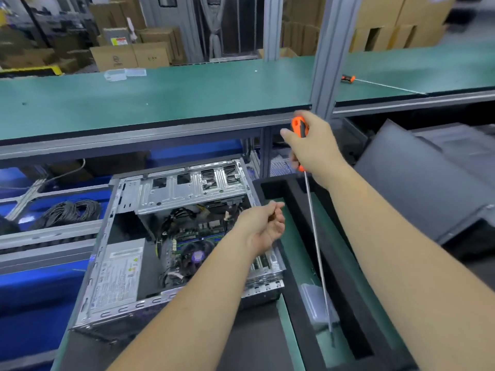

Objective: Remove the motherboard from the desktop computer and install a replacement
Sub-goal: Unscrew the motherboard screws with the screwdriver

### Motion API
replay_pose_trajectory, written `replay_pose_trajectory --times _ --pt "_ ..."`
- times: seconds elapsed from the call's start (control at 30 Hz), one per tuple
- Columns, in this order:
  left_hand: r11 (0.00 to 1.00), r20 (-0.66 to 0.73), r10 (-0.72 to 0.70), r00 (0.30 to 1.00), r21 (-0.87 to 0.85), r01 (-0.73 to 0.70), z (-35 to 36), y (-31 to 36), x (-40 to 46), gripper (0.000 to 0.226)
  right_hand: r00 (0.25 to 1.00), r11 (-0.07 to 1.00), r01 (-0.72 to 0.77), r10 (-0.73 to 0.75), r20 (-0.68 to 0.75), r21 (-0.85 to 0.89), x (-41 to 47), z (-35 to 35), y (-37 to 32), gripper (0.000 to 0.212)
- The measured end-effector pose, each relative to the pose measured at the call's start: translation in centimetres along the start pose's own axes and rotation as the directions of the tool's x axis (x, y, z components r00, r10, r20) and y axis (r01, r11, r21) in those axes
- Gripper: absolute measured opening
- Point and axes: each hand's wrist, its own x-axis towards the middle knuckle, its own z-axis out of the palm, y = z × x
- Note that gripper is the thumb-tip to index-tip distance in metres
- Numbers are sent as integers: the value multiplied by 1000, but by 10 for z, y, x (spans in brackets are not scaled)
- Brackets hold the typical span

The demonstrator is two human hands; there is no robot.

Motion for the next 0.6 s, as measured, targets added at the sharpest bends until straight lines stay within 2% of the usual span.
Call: replay_pose_trajectory --times 0.1,0.23,0.3,0.37,0.5,0.6 --pt "998 -48 11 999 62 -8 29 -23 24 30 972 964 -235 236 3 129 -12 -17 65 43" --pt "993 -225 41 973 113 -16 48 -56 62 36 916 898 -391 401 -15 201 -32 -33 131 21" --pt "994 -306 4 952 102 29 50 -70 78 32 895 880 -436 446 -16 187 -38 -40 154 20" --pt "988 -326 -63 943 114 105 50 -78 89 31 882 872 -464 472 -15 158 -43 -45 172 21" --pt "954 -299 -199 933 158 254 43 -80 96 63 867 865 -497 497 6 74 -47 -48 194 28" --pt "907 -237 -258 937 273 319 42 -73 92 70 869 869 -494 493 27 37 -48 -42 199 21"
